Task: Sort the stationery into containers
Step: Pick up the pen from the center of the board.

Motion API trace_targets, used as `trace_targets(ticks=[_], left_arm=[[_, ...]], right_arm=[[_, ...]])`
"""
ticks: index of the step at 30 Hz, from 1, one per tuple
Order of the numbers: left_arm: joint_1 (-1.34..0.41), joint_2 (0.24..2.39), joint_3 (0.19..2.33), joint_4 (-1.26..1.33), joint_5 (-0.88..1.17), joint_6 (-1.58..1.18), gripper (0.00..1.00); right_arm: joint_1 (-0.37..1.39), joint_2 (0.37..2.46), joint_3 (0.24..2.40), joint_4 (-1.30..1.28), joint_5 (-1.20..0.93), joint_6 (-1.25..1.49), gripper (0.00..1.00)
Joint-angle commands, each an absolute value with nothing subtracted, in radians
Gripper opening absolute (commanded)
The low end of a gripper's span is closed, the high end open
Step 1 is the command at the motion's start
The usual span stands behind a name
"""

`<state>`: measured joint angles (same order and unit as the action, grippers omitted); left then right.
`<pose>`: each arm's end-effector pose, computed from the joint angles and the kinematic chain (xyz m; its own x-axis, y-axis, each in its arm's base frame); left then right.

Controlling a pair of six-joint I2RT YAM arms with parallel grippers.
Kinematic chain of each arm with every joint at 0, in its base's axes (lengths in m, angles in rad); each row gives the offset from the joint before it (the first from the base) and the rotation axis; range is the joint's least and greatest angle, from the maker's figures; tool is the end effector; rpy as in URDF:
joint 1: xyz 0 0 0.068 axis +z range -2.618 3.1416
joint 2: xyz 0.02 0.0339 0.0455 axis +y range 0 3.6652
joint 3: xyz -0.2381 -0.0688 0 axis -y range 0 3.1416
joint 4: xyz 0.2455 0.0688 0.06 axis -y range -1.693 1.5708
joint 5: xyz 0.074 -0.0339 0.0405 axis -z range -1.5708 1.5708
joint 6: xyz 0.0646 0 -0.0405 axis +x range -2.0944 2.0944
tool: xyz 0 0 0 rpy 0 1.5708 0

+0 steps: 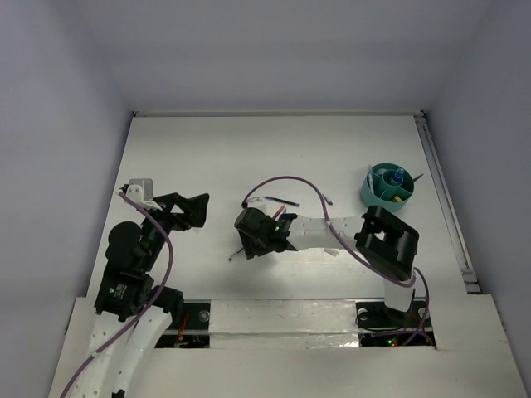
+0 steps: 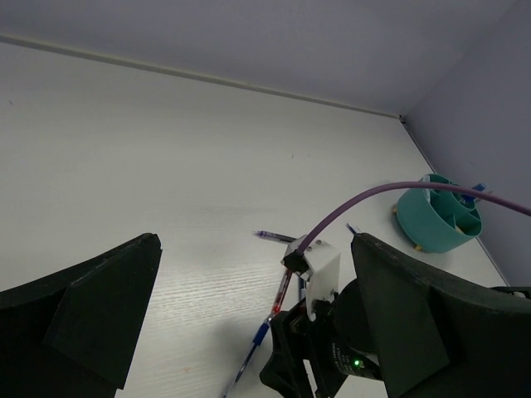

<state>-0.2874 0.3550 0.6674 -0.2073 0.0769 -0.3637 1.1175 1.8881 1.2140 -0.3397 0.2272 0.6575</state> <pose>0.1420 -0.0472 0.3433 -0.0326 -0.3602 -0.9323 0.3684 0.8628 -0.3462 0.1865 0.3496 0.1171 -0.7977 -0.2778 -0.5353 -0.4248 0.8888 0.1717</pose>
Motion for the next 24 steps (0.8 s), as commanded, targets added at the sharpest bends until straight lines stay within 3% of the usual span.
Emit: trace_targets(ticks=[1,9,24], left_arm=[[-0.298,0.348,0.666,-0.167,0.075,-0.356,0.99],[-0.327,0.342,0.666,-0.167,0.075,-0.356,0.99],[-0.388,0.318,0.669,-0.170,0.066,-0.356,0.99]], right_arm=[[1.138,1.951,1.264,-0.452,0.324,0.692,0.60],[1.138,1.928,1.271,-0.351,0.282,0.727,0.74],[1.138,2.100,1.445,-0.446,0.406,0.807,0.64]])
